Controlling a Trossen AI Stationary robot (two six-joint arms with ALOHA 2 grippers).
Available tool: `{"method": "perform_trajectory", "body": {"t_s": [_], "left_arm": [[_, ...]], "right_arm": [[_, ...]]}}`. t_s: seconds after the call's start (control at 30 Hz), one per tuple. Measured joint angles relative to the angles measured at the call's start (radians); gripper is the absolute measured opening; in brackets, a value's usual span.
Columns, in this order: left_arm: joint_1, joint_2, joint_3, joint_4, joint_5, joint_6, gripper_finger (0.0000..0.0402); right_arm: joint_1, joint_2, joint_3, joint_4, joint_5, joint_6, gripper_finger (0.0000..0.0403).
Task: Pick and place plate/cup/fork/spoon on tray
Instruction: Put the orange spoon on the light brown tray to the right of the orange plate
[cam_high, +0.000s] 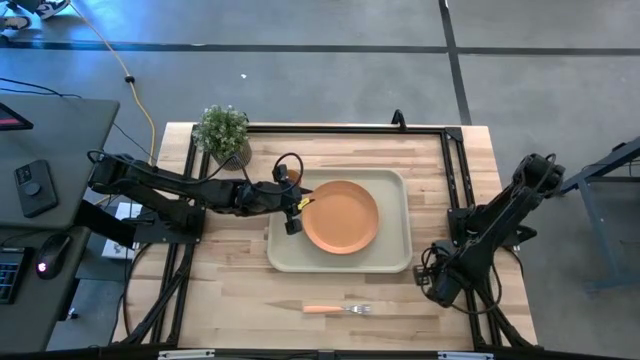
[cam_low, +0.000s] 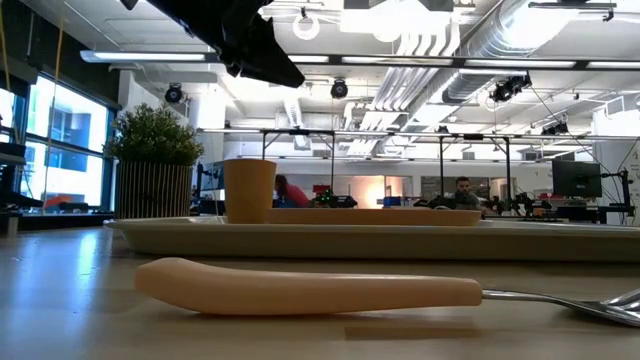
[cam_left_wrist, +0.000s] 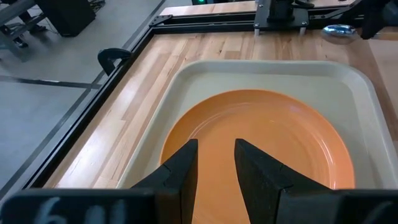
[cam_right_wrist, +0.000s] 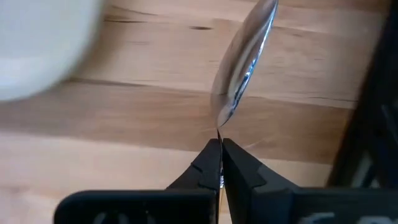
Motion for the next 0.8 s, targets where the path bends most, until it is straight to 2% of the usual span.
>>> {"method": "perform_trajectory", "body": {"t_s": [0.13, 0.27, 0.37, 0.5, 0.8], "left_arm": [[0.000, 0.000, 0.000, 0.000, 0.001, -0.001, 0.0095], [0.000, 0.000, 0.000, -0.005, 0.010, -0.015, 0.0095], [-0.001, 0.000, 0.000, -0.010, 0.034, -0.027, 0.0095], [-0.012, 0.000, 0.000, -0.011, 0.037, -0.034, 0.0095], [-0.037, 0.000, 0.000, -0.010, 0.048, -0.031, 0.0095]], "right_arm": [[0.000, -0.050, 0.049, -0.041, 0.076, -0.028, 0.0000], [-0.003, -0.084, 0.121, -0.190, 0.176, -0.037, 0.0000], [-0.035, -0.100, 0.142, -0.268, 0.198, -0.048, 0.0000], [-0.113, -0.104, 0.143, -0.286, 0.229, -0.125, 0.0000], [-0.397, -0.144, 0.143, -0.195, 0.262, -0.511, 0.0000]]}}
